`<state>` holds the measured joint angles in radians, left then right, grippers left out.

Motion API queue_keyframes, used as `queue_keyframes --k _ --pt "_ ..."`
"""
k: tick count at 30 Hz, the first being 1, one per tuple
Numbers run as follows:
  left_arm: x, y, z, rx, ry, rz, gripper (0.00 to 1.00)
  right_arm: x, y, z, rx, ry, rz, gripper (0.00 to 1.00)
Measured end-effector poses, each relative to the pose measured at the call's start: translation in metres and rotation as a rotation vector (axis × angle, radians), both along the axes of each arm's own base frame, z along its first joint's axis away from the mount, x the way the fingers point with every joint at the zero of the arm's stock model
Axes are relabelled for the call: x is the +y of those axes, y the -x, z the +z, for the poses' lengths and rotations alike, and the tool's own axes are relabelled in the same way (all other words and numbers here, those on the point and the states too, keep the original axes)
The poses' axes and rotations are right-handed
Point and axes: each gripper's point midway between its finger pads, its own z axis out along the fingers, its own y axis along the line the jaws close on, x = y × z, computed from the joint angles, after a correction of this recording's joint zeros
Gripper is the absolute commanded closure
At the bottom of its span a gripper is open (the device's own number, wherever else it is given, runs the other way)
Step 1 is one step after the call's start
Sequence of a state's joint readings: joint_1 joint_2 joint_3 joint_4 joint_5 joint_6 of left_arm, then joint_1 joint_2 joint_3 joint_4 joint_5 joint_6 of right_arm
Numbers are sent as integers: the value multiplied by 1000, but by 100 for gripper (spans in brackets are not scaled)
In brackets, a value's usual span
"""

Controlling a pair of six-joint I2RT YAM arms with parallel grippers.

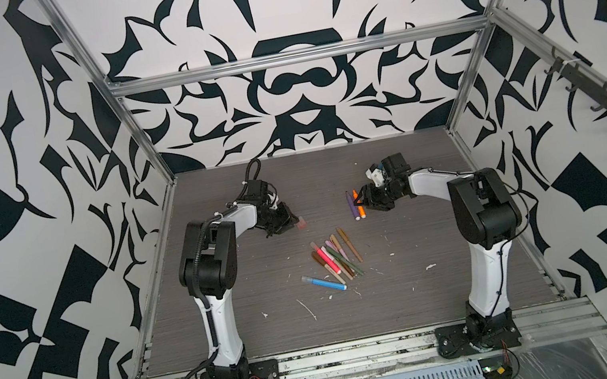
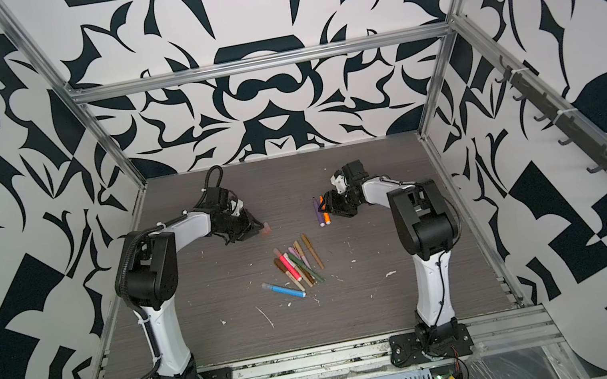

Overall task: Open the pen caps
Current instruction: 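Carry the uncapped orange highlighter beside the purple highlighter and release it with the right gripper, then lower the orange cap beside the pink cap and open the left gripper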

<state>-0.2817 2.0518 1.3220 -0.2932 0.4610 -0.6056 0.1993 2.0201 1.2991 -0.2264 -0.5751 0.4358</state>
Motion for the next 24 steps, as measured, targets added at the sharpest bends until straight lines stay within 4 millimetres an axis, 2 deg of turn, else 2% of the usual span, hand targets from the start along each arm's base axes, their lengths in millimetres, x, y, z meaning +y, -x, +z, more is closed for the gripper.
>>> queue_keyframes --k 12,18,24 --pt "-1 2 0 -24 19 -5 69 8 0 5 14 -63 3 41" --pt "8 19 0 -38 60 13 69 10 2 -4 38 -75 7 41" --pt "16 39 4 -64 84 32 69 12 1 -4 42 -90 5 41"
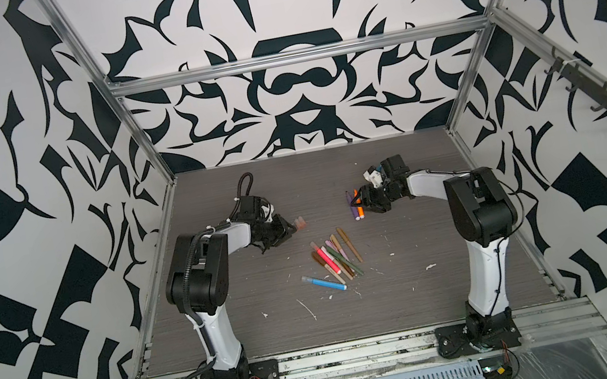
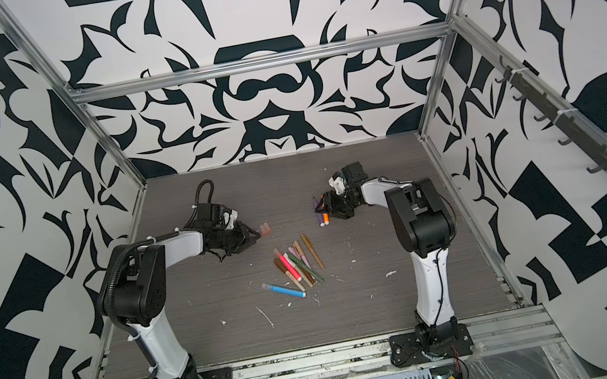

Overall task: Open the pen caps
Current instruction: 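Lower the orange cap beside the pink cap and open the left gripper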

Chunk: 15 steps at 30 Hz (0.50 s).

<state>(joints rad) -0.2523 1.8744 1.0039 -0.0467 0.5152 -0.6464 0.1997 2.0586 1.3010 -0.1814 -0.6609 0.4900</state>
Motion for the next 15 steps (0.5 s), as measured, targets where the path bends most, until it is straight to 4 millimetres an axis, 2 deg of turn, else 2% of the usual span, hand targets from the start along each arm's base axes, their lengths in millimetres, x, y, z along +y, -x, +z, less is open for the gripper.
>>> queue_keyframes --k 6,15 --pt "3 7 13 -57 30 15 68 3 -9 1 -10 -5 1 41" --pt "7 1 20 -81 70 39 68 7 -15 1 -17 -3 5 41"
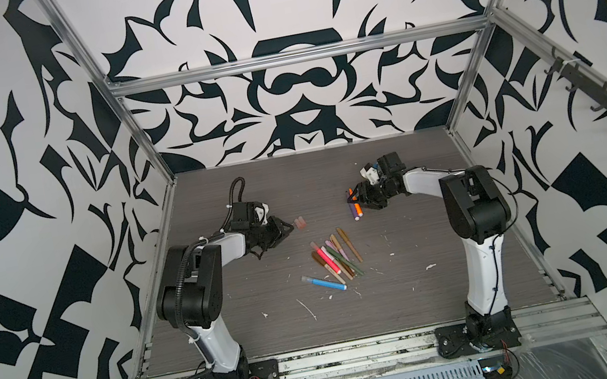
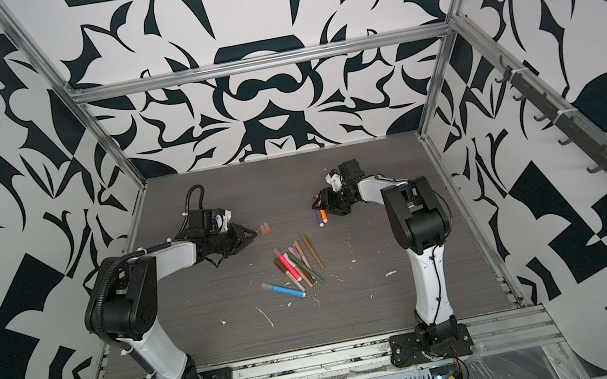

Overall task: Open the pen caps
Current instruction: 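Lower the orange cap beside the pink cap and open the left gripper, then lower the right gripper onto the blue highlighter in the bundle and close it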

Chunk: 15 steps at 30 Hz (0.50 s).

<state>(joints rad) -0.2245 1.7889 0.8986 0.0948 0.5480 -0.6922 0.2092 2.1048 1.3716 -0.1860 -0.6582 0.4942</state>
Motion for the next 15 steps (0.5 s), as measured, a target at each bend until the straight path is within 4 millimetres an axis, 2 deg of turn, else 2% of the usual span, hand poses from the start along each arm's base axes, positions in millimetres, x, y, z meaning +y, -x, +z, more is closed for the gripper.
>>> queue_keyframes --k 5,9,12,15 --pt "1 1 -2 -1 8 7 68 -1 0 -1 -3 11 -4 40" --pt "4 12 -6 7 14 18 67 -7 4 0 -11 44 -18 40" --pt "7 23 -4 0 23 28 66 -15 23 2 0 79 -25 40" --pt "10 33 1 -25 36 41 65 -25 50 11 2 106 -31 41"
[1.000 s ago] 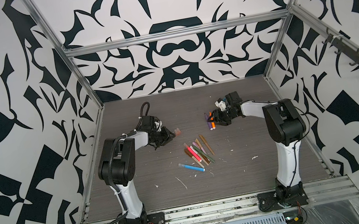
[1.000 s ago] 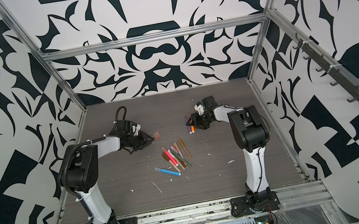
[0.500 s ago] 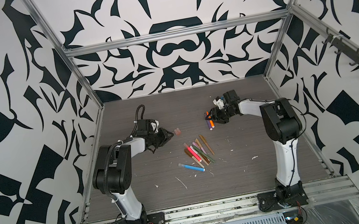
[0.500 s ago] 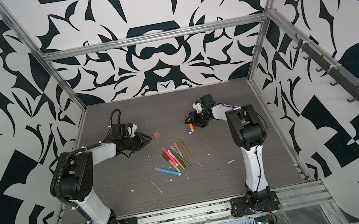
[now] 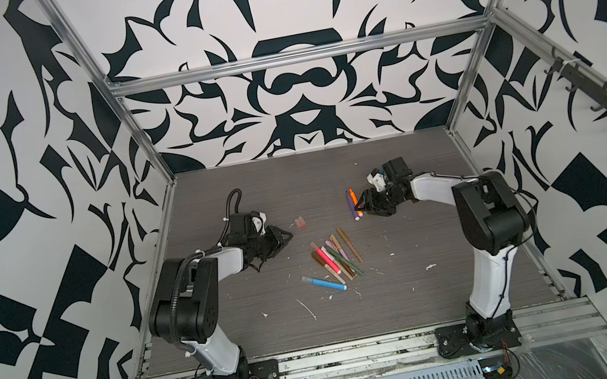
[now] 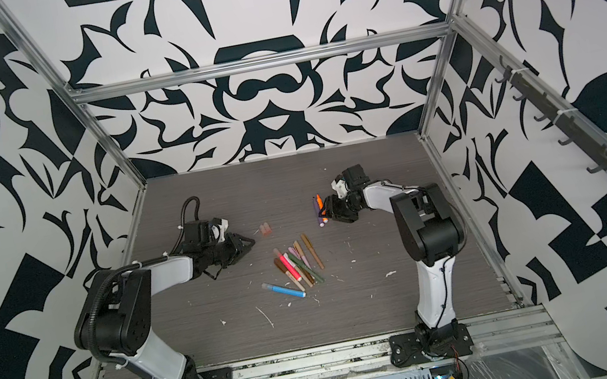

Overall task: Open the pen caps
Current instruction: 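Lower the right gripper onto the blue highlighter in the bundle and close it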

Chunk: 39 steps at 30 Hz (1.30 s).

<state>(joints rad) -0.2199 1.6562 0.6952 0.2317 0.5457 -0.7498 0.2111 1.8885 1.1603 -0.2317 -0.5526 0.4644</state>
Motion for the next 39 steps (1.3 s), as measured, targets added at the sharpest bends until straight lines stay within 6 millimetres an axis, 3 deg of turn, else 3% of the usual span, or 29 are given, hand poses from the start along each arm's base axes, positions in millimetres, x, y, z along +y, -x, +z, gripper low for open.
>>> queue_keyframes --k 4,7,9,13,15,17,23,30,34,39 --pt "5 14 11 -49 14 25 64 -10 40 28 -48 20 1 43" --pt "10 24 20 -91 22 45 64 0 77 48 -108 52 49 47" --pt "13 30 27 -121 27 59 64 25 107 54 -142 78 138 49" --pt "21 42 47 -193 33 91 62 97 189 50 -186 137 427 54" --pt "25 47 59 -244 38 112 61 119 222 39 -188 185 543 56" --pt "29 52 69 -286 43 131 60 129 240 25 -180 258 618 57" --pt "41 63 64 -309 29 188 58 148 240 2 -216 461 717 56" --pt "42 61 46 -261 8 199 59 151 221 -1 -261 562 717 56" --pt "42 61 33 -220 -4 196 59 154 216 -15 -247 603 728 58" --pt "41 58 32 -216 -5 195 60 150 216 -26 -224 633 738 61"
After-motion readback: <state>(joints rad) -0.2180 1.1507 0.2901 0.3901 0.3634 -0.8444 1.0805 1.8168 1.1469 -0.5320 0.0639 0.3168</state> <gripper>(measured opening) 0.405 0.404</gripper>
